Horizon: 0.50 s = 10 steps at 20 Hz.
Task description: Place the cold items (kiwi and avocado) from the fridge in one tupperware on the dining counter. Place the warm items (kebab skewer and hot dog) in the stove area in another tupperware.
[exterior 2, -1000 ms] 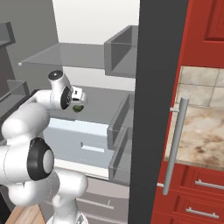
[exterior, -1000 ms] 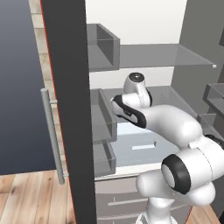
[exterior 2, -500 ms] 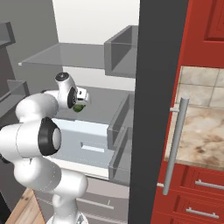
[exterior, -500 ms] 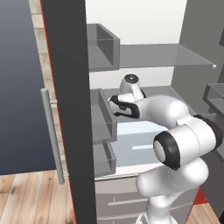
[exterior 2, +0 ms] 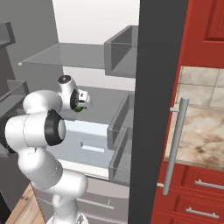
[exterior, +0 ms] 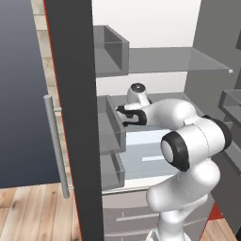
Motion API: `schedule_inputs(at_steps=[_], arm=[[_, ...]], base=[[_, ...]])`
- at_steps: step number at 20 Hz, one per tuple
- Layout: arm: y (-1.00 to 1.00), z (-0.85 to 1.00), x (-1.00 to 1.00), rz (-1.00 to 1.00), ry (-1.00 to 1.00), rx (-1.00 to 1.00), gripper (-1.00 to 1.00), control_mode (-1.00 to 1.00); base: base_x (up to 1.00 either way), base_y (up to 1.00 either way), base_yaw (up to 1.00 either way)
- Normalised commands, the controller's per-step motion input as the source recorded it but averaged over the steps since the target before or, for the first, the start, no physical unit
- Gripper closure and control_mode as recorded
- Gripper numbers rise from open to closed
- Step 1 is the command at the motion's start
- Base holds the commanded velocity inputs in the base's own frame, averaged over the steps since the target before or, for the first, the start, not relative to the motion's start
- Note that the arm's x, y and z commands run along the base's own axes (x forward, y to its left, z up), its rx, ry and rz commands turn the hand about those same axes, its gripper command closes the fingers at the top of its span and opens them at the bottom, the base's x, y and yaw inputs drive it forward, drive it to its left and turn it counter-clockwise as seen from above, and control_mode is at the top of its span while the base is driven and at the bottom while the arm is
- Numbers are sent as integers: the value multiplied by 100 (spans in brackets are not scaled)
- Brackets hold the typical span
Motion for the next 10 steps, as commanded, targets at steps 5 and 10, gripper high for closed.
schedule_inputs(at_steps=[5,10], arm=[[0,-27,-4,-1,0,0,-100,-100],[0,-11,-2,-1,0,0,-100,-100]], base=[[0,0,0],[0,0,0]])
